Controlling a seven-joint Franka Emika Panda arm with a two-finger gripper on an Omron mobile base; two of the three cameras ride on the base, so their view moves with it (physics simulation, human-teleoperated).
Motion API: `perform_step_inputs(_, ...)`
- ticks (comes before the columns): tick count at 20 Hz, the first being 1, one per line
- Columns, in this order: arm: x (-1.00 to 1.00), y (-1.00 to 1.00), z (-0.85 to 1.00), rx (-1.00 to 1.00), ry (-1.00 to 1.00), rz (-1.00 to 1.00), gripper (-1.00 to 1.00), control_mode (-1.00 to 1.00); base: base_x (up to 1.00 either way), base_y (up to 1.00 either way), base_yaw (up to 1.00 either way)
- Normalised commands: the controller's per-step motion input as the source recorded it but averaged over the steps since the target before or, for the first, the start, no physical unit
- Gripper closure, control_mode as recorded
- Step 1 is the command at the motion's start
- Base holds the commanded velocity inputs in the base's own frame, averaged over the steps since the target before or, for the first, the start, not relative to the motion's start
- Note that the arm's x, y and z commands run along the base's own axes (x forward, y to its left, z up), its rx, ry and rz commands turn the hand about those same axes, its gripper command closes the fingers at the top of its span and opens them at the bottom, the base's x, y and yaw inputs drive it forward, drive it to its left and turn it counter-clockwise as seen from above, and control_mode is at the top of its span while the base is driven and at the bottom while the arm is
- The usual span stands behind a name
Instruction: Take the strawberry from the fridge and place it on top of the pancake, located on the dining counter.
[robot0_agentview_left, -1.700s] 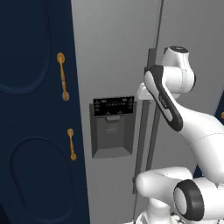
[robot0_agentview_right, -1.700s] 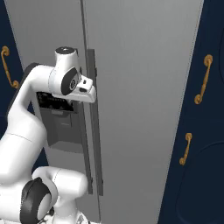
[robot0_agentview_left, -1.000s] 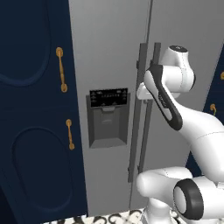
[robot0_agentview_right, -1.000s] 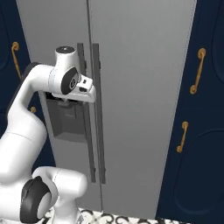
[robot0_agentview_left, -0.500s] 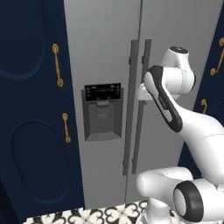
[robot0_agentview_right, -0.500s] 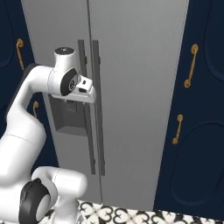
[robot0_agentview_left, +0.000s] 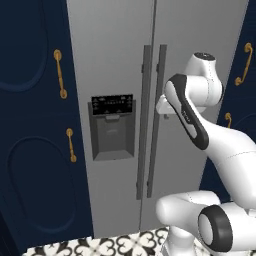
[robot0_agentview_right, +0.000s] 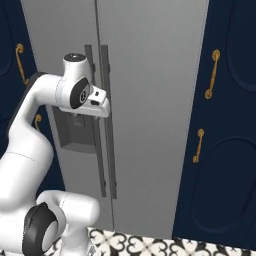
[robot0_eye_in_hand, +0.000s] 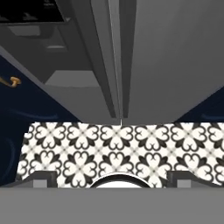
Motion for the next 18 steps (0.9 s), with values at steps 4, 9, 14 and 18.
perform_step_inputs(4, 0.00, 0.00, 0.00, 0.00, 0.00, 0.00, -1.00, 1.00, -0.25, 0.27, 0.00)
perform_step_inputs(9, 0.00, 0.00, 0.00, 0.00, 0.00, 0.00, -1.00, 1.00, -0.23, 0.16, 0.00)
perform_step_inputs(14, -0.02, -0.01, -0.02, 0.00, 0.01, 0.00, -1.00, -1.00, -0.03, 0.00, 0.00)
perform_step_inputs(18, 0.53, 0.00, -0.18, -0.01, -0.28, -0.03, -1.00, -1.00, 0.00, 0.00, 0.00)
